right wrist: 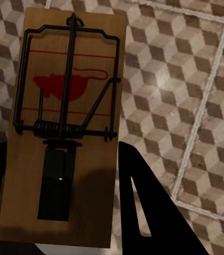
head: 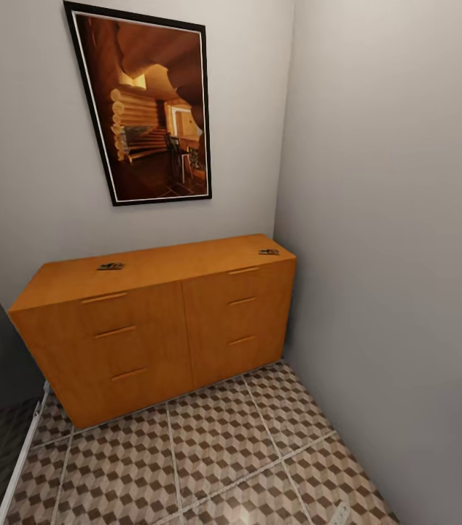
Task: Take the four mousetraps from the cabinet in the bathroom and place them on the bathroom floor. Make sure all four end up on the same floor surface, and ensure that at least two of them are either under or directly next to the same bathroom sink.
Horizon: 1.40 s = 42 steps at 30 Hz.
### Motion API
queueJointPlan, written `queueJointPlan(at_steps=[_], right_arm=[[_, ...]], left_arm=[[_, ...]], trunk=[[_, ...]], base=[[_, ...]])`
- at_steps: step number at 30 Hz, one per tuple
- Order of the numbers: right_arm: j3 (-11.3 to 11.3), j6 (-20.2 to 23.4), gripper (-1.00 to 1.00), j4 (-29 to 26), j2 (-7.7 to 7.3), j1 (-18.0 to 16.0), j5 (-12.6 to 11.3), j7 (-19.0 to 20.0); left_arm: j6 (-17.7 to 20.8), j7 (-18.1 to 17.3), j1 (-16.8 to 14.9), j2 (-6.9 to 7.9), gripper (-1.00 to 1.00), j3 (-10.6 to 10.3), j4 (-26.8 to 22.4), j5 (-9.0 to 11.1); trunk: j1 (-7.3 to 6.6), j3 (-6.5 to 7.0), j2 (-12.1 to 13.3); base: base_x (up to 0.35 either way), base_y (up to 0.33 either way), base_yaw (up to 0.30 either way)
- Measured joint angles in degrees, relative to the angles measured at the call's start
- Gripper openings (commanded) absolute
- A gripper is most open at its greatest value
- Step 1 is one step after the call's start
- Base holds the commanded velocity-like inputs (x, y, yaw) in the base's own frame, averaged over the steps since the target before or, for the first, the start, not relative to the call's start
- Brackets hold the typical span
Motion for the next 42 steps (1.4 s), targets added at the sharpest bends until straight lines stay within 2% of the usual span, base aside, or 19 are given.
queueJointPlan(at_steps=[18,25,31,34,38,40,42], right_arm=[[-0.05,-0.14,-1.0,0.11,-0.02,0.0,-0.01,0.06],[-0.08,-0.14,-1.0,0.28,-0.07,0.0,-0.29,0.06],[-0.16,-0.16,-1.0,0.5,-0.07,0.0,-0.36,-0.02],[-0.19,-0.16,-1.0,0.68,-0.07,0.0,-0.37,-0.08],[-0.36,-0.22,-1.0,0.75,-0.07,0.0,-0.38,-1.21],[-1.04,-0.22,-1.0,0.75,-0.03,0.0,-0.38,-2.93],[-3.21,-0.21,-1.0,0.79,0.0,0.0,-0.34,-6.02]], left_arm=[[0.12,-0.03,0.0,0.05,-1.0,-0.02,0.02,-0.01],[0.23,0.09,0.0,1.9,-1.0,-0.11,0.09,-0.02],[0.21,0.48,0.0,2.17,-1.0,-0.09,0.17,0.06],[0.18,1.84,0.0,2.14,-1.0,-0.11,0.18,0.07],[0.1,5.93,0.0,2.01,-1.0,-0.06,0.13,0.07],[0.06,7.49,0.0,1.97,-1.0,-0.05,0.12,0.07],[0.06,9.51,0.0,1.87,-1.0,-0.04,0.1,0.07]], trunk=[[0.0,0.0,0.0],[0.0,0.0,0.0],[0.0,0.0,0.0],[0.0,0.0,0.0],[0.0,0.0,0.0],[0.0,0.0,0.0],[0.0,0.0,0.0]], base=[[0.0,0.0,-0.27],[0.0,0.0,-0.292],[0.0,0.0,-0.203],[0.0,0.0,-0.158],[0.0,0.0,-0.139],[0.0,0.0,-0.134],[0.0,0.0,-0.14]])
